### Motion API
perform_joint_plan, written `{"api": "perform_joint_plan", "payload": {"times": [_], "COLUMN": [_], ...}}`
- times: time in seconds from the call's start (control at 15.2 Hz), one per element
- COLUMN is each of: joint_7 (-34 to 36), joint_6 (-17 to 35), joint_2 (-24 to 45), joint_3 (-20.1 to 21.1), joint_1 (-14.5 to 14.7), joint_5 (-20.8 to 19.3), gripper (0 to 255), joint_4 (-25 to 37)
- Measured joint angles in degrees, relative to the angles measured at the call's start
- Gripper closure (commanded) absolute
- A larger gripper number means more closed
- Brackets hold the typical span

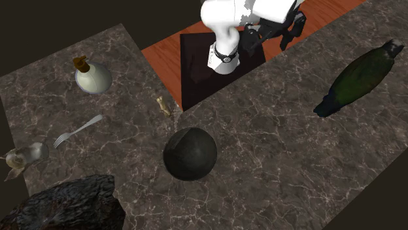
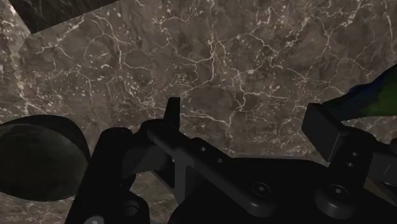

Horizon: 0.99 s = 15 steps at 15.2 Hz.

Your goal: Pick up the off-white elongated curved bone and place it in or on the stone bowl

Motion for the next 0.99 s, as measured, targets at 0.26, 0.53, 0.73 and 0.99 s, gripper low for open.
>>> {"api": "perform_joint_plan", "payload": {"times": [0.26, 0.53, 0.73, 0.99], "joint_7": [-3.0, -8.8, -13.3, -19.2], "joint_6": [0.6, 2.8, 4.2, 6.5], "joint_2": [0.3, 2.3, 4.8, 9.1], "joint_3": [-2.7, -7.9, -12.0, -17.3], "joint_1": [-0.8, -2.4, -3.4, -4.5], "joint_5": [-1.5, -4.4, -6.3, -8.3], "gripper": [0, 0, 0, 0], "joint_4": [-0.7, -1.4, -0.7, 0.9]}}
